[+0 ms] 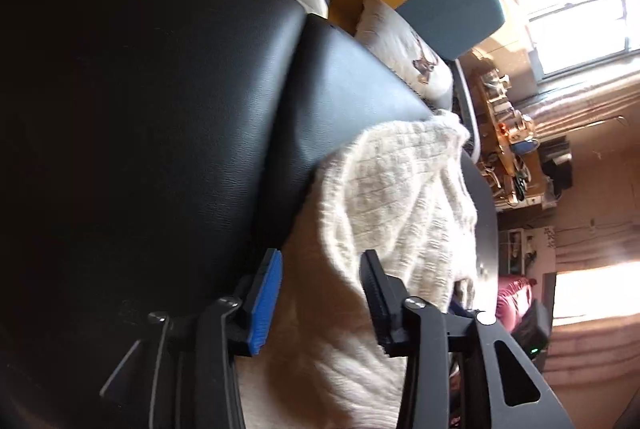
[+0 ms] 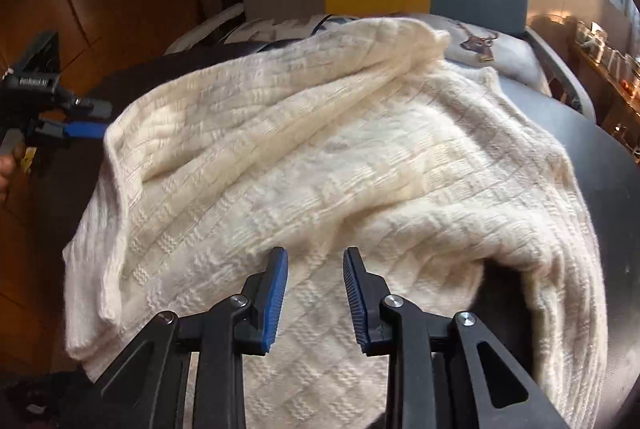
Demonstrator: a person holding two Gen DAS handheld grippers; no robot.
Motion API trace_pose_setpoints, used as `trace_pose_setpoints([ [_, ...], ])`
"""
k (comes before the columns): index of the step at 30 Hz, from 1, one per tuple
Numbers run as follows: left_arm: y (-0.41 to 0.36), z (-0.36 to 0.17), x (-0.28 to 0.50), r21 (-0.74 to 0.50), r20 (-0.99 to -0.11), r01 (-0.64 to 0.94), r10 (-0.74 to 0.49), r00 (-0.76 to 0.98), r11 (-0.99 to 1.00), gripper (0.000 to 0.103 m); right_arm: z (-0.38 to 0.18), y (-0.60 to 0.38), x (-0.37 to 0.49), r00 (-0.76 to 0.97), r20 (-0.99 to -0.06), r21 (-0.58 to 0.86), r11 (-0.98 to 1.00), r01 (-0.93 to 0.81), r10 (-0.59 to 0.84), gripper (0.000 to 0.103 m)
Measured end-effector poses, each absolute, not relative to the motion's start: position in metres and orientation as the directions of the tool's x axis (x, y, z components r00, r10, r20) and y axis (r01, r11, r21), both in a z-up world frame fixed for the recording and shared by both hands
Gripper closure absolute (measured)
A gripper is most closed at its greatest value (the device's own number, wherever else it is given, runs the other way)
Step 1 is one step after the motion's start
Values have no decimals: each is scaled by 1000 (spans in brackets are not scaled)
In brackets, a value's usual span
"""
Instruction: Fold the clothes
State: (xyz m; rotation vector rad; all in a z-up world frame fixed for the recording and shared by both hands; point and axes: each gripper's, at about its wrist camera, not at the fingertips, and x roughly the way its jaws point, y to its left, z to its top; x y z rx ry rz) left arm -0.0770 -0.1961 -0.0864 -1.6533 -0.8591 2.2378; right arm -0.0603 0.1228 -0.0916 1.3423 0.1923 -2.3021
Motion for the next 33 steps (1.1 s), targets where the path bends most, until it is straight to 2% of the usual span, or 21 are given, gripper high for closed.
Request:
trace_pose_setpoints([
  [2,-185,-83,-77,-571,-798,140,506,-327,-809,51,-106,116,-60,-384,-885,58,-881,469,-263,74],
  [4,-188,-80,-70,-564,-799,145,493,-344,-813,56,-110,121,-56,-386,-883,54,-873,485,-269,74],
  [5,-190,-78,-66,-560,-800,148,486,-352,-815,75,-110,127,-54,-383,-883,55,-869,492,-272,74],
  [7,-193,-75,-58,-553,-801,153,472,-369,-819,90,-111,140,-52,-376,-887,50,-866,497,-267,74],
  [8,-194,-74,-55,-550,-801,156,465,-377,-821,95,-111,150,-52,-372,-893,41,-870,491,-252,74],
  [13,-210,-67,-31,-549,-792,168,445,-417,-819,96,-109,195,-60,-376,-917,-55,-894,446,-131,70],
  [18,-237,-71,-19,-523,-815,204,417,-402,-827,96,-99,217,-71,-375,-927,-156,-924,350,14,70],
  [20,-248,-72,-14,-513,-824,219,405,-395,-830,96,-80,214,-65,-416,-908,-96,-950,298,-39,70],
  [21,-253,-73,-12,-507,-829,226,399,-392,-832,96,-70,208,-61,-430,-896,-26,-955,297,-110,70],
  [26,-263,-89,-21,-515,-842,260,426,-330,-817,94,-67,153,-42,-418,-856,118,-903,413,-303,69],
  [28,-264,-95,-20,-530,-838,264,451,-306,-806,93,-87,134,-32,-358,-883,101,-868,487,-304,69],
  [30,-264,-101,-13,-555,-826,260,485,-287,-790,92,-108,123,-18,-379,-900,-22,-845,534,-216,69],
  [33,-262,-104,0,-636,-769,250,569,-293,-730,74,-110,142,-11,-388,-881,33,-853,521,-271,68],
])
